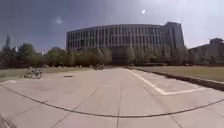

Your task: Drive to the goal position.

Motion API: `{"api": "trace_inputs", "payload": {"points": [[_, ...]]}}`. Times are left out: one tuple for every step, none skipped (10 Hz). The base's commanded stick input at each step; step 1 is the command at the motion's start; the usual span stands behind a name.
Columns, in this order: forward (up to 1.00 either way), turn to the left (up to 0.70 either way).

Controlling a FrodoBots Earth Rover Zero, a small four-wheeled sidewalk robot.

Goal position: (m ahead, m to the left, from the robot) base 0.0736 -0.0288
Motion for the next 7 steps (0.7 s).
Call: {"api": "trace_inputs", "payload": {"points": [[0.7,0.01],[0.7,0.01],[0.7,0.01],[0.7,0.01],[0.7,0.01],[0.7,0.01],[0.7,0.01]]}}
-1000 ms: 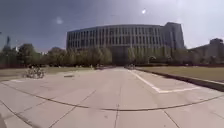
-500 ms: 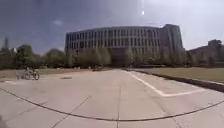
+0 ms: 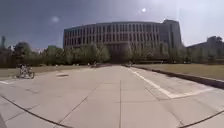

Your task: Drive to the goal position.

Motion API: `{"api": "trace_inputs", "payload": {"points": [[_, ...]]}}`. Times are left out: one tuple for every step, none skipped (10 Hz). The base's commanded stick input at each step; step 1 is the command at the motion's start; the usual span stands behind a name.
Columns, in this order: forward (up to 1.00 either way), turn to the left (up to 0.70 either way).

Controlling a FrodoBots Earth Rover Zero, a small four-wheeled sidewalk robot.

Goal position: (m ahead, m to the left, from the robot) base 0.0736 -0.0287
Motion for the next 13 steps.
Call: {"api": "trace_inputs", "payload": {"points": [[0.7,0.01],[0.7,0.01],[0.7,0.01],[0.7,0.01],[0.7,0.01],[0.7,0.01],[0.7,0.01],[0.7,0.01],[0.7,0.01],[0.7,0.01],[0.7,0.01],[0.7,0.01],[0.7,0.01]]}}
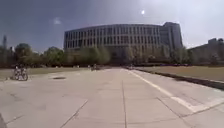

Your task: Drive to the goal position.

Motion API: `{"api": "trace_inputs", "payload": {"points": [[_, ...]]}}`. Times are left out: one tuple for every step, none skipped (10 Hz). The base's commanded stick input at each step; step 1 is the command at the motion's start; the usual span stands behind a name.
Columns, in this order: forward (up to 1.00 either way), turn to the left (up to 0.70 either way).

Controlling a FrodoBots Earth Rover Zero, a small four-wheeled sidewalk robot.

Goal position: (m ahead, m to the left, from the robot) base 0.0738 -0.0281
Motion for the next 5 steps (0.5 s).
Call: {"api": "trace_inputs", "payload": {"points": [[0.7,0.01],[0.7,0.01],[0.7,0.01],[0.7,0.01],[0.7,0.01]]}}
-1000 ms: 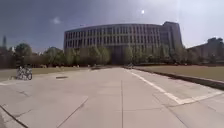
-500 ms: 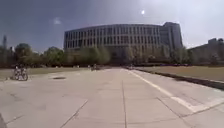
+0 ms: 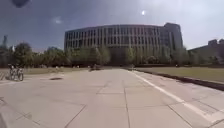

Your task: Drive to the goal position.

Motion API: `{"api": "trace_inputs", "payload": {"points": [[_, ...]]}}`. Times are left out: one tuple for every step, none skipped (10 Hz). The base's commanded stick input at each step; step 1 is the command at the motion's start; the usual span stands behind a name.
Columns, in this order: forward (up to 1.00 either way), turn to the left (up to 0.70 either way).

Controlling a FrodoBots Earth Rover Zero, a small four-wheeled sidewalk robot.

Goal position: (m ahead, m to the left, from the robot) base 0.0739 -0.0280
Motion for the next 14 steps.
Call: {"api": "trace_inputs", "payload": {"points": [[0.7,0.01],[0.7,0.01],[0.7,0.01],[0.7,0.01],[0.7,0.09],[0.7,0.18],[0.7,0.27],[0.7,0.36],[0.7,0.36],[0.7,0.36],[0.7,0.29],[0.7,0.07],[0.7,0.01],[0.7,0.01]]}}
